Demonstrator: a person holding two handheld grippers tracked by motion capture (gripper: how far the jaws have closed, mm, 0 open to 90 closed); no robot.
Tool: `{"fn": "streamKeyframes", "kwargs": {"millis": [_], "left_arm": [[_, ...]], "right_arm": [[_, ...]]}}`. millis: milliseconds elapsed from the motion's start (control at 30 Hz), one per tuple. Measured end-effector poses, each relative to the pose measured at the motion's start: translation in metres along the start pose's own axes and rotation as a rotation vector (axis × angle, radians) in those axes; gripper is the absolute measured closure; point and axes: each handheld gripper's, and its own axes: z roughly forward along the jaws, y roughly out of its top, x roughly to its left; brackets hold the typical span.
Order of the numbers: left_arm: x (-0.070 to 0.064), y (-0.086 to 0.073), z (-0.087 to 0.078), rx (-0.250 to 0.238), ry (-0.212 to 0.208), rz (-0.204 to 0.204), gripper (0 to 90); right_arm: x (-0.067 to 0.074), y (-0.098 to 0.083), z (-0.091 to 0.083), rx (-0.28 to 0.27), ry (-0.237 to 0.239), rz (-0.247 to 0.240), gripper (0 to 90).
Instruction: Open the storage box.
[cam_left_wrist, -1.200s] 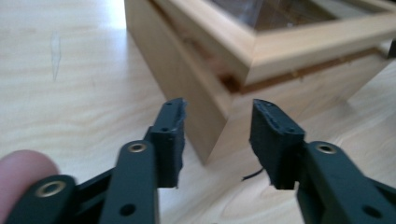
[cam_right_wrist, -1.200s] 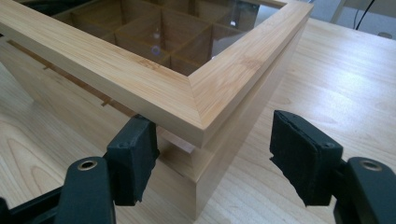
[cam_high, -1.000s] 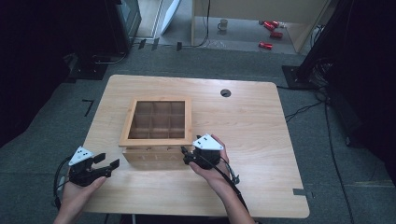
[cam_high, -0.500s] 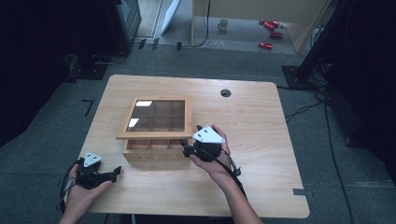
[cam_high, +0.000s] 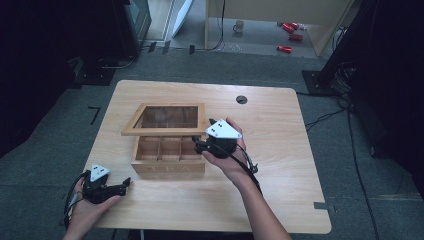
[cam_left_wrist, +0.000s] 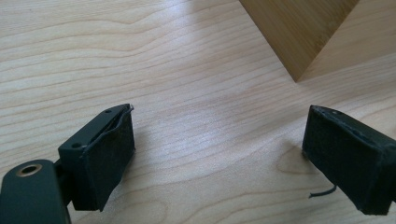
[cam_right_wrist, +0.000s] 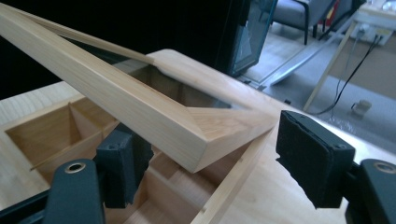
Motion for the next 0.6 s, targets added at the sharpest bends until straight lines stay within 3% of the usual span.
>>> {"fn": "streamKeyframes", "kwargs": {"millis": [267, 600], "left_arm": [[0.000, 0.000, 0.000, 0.002, -0.003, 0.002, 9.8], [0.002, 0.000, -0.001, -0.004, -0.005, -0.006, 12.7]], "right_arm": [[-0.010, 0.020, 0.007, -0.009, -0.002, -0.043, 27.2], [-0.024, 0.034, 0.024, -0.036, 0.011, -0.011, 35.6]]}}
